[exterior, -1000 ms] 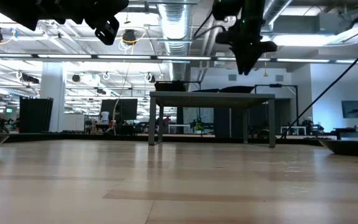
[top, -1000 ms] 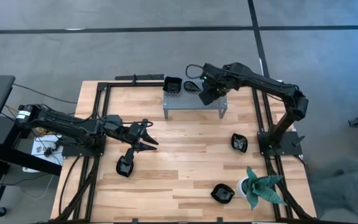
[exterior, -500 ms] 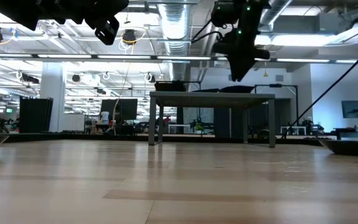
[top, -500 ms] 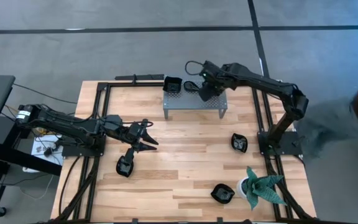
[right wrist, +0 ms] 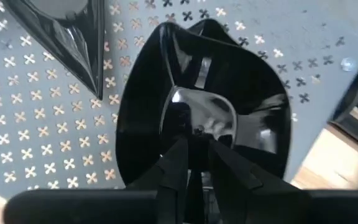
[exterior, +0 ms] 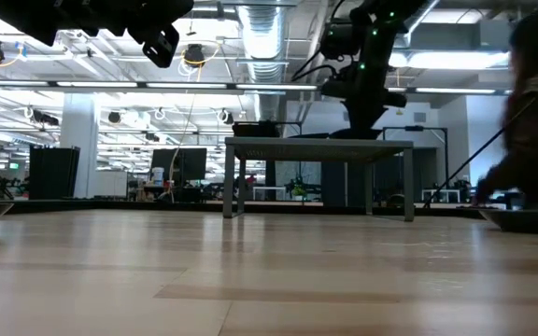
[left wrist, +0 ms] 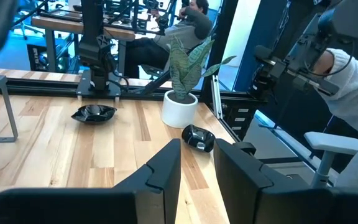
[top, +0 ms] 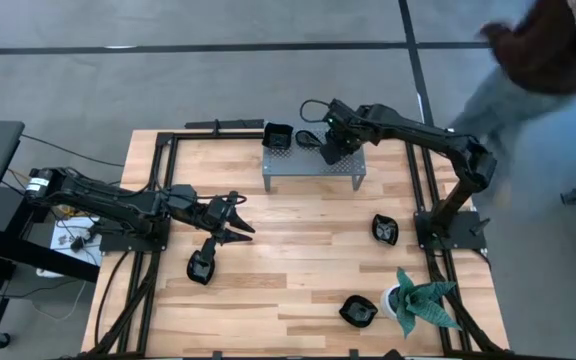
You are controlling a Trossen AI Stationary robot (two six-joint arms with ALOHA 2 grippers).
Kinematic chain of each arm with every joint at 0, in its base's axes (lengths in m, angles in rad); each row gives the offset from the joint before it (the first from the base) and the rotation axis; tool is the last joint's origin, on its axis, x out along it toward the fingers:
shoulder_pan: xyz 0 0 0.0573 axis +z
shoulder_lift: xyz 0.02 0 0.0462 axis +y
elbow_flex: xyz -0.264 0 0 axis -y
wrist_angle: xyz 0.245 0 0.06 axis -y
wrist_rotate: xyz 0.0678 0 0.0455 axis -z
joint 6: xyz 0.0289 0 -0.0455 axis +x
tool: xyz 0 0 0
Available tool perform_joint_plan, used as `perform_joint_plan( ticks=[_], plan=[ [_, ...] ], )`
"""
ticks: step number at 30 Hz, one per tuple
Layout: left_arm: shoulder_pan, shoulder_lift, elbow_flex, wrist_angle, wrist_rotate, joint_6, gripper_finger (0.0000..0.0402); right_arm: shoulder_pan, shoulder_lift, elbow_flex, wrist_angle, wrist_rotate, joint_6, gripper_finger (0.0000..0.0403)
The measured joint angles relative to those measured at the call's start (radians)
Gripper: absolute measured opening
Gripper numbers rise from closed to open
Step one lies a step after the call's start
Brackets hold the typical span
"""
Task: Pick & Place Mini shaped plates
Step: Stack the leaf-shaped plate on top of the leaf-shaped plate on the shelf
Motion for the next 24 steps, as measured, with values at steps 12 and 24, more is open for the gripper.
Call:
perform_joint_plan(
  ticks=[12,24],
  plan=[
    [0.000,0.000,0.000,0.000,0.000,0.000,0.0097,-0.023,0.000,-0.024,0.080,-0.064,0.043,0.0059],
    [0.000,0.000,0.000,0.001,0.000,0.000,0.0097,-0.032,0.053,0.005,0.067,-0.050,0.024,0.0059]
  ],
)
